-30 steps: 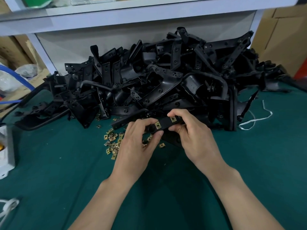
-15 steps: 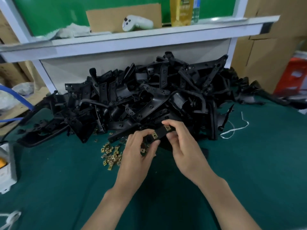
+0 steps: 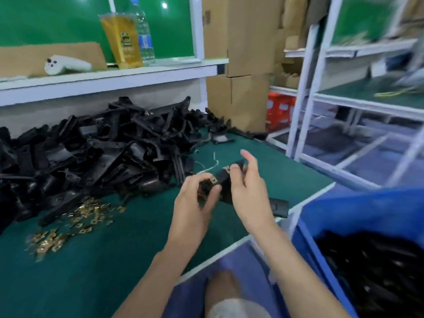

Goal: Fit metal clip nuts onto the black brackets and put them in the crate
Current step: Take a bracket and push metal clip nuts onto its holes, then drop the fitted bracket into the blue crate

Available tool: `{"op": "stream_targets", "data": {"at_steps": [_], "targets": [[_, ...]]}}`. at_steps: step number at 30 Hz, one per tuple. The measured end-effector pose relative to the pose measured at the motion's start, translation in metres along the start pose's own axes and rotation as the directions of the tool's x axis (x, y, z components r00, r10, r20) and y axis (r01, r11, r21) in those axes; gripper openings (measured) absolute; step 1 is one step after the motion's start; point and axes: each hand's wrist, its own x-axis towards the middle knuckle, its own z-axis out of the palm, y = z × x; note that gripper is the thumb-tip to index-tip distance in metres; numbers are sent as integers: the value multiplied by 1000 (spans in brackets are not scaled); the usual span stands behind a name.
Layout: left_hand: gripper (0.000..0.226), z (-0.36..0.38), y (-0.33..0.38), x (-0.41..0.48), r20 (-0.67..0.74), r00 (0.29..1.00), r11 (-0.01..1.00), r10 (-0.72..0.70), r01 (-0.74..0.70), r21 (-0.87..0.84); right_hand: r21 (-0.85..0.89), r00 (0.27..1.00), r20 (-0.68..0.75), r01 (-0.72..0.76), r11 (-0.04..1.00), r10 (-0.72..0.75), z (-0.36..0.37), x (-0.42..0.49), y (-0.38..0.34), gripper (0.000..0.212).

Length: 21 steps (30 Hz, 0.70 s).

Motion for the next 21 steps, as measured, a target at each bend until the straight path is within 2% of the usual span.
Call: {"op": "stream_targets", "data": {"at_steps": [2, 4, 6, 7, 9, 11, 12, 14, 16, 18, 21], "targets": [[23, 56, 25, 2, 63, 998, 994, -17, 23, -104, -70, 988, -149, -60, 996, 49, -49, 5, 10, 54], [33, 119, 57, 2, 233, 971, 981, -62, 102, -165, -148, 922, -361, -204, 968, 139, -102, 7, 23, 68], [50, 176, 89, -10, 530, 841, 946, -104, 249, -209, -142, 785, -566, -394, 908, 252, -148, 3, 35, 75], [48, 196, 101, -18, 621, 781, 922, -60, 282, -265, -131, 735, -622, -437, 890, 269, -165, -1, 40, 75], [44, 218, 112, -31, 678, 734, 940, -24, 248, -236, -182, 709, -669, -449, 875, 225, -182, -14, 48, 74], [56, 218, 109, -38, 697, 717, 948, 10, 214, -234, -256, 717, -675, -450, 856, 175, -183, -23, 53, 72], [61, 217, 103, -38, 662, 750, 965, 12, 165, -205, -266, 725, -667, -450, 852, 174, -178, -24, 54, 71], [56, 205, 96, -31, 623, 782, 960, 12, 166, -227, -272, 761, -626, -417, 867, 170, -161, -23, 50, 68], [35, 179, 93, -21, 552, 834, 911, -13, 237, -336, -282, 824, -549, -337, 898, 136, -136, -18, 42, 65], [17, 155, 80, -9, 497, 860, 790, -115, 383, -479, -291, 894, -440, -233, 928, 86, -103, -11, 31, 61], [17, 99, 48, 7, 463, 864, 733, -200, 446, -515, -264, 970, -244, -83, 961, 17, -41, -4, 12, 54]]}}
